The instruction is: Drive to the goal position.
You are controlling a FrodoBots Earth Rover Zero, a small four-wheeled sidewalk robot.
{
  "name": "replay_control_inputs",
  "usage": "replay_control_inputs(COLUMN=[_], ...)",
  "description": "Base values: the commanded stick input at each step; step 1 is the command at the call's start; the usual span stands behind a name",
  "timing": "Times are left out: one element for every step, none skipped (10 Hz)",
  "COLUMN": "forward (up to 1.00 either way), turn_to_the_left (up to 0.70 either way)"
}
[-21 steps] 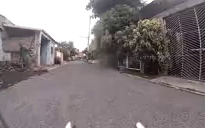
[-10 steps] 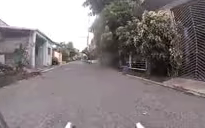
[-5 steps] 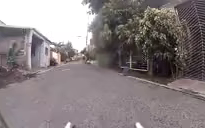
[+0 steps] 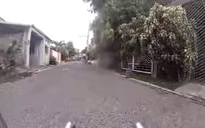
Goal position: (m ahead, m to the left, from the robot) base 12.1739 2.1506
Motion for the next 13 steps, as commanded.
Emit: replay_control_inputs(forward=[0.7, 0.7, 0.7, 0.7, 0.7, 0.7, 0.7, 0.7, 0.7, 0.7, 0.7, 0.7, 0.7], turn_to_the_left=[0.0, 0.0, 0.0, 0.0, 0.0, 0.0, 0.0, 0.0, 0.0, 0.0, 0.0, 0.0, 0.0])
